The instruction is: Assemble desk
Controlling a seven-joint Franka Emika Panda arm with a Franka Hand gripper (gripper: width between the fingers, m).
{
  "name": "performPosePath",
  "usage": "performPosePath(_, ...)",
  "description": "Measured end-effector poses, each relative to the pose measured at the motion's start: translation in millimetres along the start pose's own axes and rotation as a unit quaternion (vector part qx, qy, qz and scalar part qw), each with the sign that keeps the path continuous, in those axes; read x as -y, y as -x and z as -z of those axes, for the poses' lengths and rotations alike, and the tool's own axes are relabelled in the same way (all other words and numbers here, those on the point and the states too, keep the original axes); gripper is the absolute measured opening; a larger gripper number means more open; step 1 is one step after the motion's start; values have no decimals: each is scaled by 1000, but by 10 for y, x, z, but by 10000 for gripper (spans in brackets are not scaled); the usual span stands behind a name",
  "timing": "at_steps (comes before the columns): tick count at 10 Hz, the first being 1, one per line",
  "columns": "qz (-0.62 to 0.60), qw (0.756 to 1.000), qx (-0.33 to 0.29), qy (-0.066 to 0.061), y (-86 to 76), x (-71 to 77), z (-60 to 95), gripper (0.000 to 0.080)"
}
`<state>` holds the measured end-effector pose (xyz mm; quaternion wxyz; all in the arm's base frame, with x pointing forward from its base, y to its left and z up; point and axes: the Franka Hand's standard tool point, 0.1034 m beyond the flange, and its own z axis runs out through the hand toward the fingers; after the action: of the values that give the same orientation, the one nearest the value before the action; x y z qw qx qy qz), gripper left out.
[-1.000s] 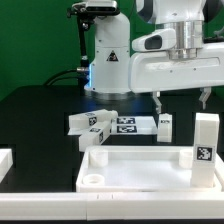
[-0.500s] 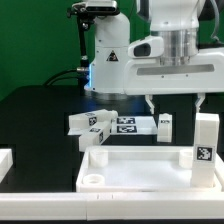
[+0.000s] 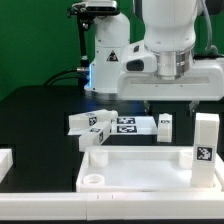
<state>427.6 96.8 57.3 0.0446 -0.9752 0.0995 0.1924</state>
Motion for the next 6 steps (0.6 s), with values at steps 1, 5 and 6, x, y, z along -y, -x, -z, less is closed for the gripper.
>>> performPosePath(1, -14, 998, 53, -4, -61, -46, -60, 649)
performPosePath(5, -27, 976, 216, -2, -72, -115, -123, 648)
performPosePath(6, -29, 966, 257, 0, -48, -141, -146, 648)
